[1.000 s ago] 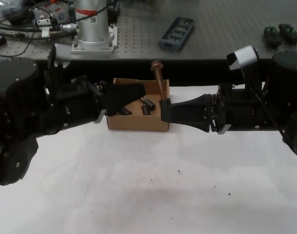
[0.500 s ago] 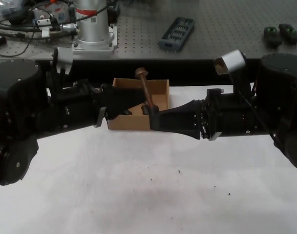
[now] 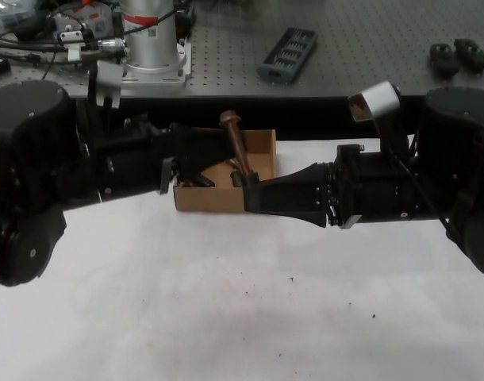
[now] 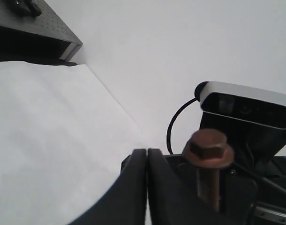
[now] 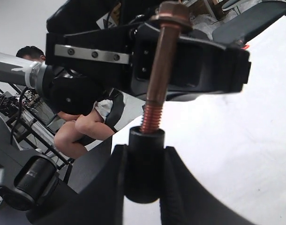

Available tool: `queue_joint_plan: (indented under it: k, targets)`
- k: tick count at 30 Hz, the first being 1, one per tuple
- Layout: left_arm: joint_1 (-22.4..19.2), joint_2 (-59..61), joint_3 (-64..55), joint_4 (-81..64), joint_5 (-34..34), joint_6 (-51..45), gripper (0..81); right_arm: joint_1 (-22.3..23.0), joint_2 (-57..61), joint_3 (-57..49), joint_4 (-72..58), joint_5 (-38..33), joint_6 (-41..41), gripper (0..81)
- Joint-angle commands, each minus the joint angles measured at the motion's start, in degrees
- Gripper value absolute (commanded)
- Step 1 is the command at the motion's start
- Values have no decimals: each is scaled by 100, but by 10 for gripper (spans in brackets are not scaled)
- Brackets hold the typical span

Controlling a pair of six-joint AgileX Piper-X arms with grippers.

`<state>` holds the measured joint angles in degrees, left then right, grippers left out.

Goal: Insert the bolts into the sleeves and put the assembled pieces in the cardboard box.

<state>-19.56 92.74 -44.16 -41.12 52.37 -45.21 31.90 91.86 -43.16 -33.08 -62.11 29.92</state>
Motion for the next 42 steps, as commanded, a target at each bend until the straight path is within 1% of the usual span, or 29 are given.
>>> queue_joint_plan:
  k: [1,4,7,10,12,13,16,20,22,23,25,27,29,31,33,35,38,42]
  targets:
    - [1,-63,-191,-137,360,-226,6,-3,-25,-47,-22,26,-25,43]
    - [1,-63,-195,-114,608,-287,6,-3,-25,-47,22,26,-37,43]
    - [1,-63,-195,168,536,-18,6,-3,-25,-47,22,26,-37,43]
    - [1,-63,-195,537,112,194,6,-3,-25,-47,22,26,-37,43]
    - [1,-63,-195,862,-419,259,6,-3,-25,-47,22,26,-37,43]
    - [1,-63,-195,945,-566,281,6,-3,-25,-47,22,26,-37,43]
    - [1,-63,-195,1023,-692,493,6,-3,-25,-47,22,26,-37,43]
    - [1,-63,-195,1110,-735,493,6,-3,-25,-47,64,49,-37,43]
    - [1,-100,-195,1390,-985,559,6,-72,-25,-64,271,305,-37,43]
    - [-21,-154,-195,1605,-1148,682,6,-118,10,-84,352,371,-41,43]
    - [-83,-358,-195,2256,-1468,1325,6,-258,165,-215,577,367,-41,43]
    - [-168,-663,-195,2965,-1600,2094,6,-378,418,-456,669,367,-41,43]
    - [-256,-985,-195,3638,-1908,2698,6,-466,752,-768,737,367,-24,43]
    - [-314,-1330,-195,4267,-2502,3013,6,-530,1112,-1213,935,367,-24,43]
    - [-313,-1548,-195,4705,-2988,3018,6,-545,1460,-1683,1183,367,-24,43]
    - [-313,-1671,-195,5164,-3286,3018,6,-545,1835,-2252,1430,367,-41,43]
    - [-313,-1680,-195,5737,-3306,3018,6,-545,2454,-3144,1955,367,-41,43]
    - [-415,-1680,-195,5945,-3306,2993,6,-545,3105,-4129,2615,464,-41,43]
